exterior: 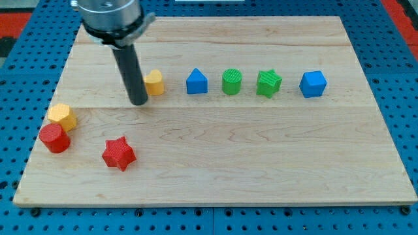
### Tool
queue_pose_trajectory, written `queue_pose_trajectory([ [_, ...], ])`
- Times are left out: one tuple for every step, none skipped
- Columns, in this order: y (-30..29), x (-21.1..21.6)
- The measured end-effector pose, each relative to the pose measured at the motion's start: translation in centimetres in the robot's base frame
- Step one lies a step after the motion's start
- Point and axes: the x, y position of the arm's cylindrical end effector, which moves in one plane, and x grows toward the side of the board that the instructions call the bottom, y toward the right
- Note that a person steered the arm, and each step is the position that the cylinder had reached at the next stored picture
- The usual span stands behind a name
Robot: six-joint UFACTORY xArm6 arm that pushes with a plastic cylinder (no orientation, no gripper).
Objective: Bring the red star at the left side of the horizontal line of blocks
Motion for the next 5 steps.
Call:
queue_pose_trajectory([
  [4.0,6.5],
  [2.9,13.2],
  [-0.2,14.3],
  [-5.0,12.6],
  [-5.3,9.3],
])
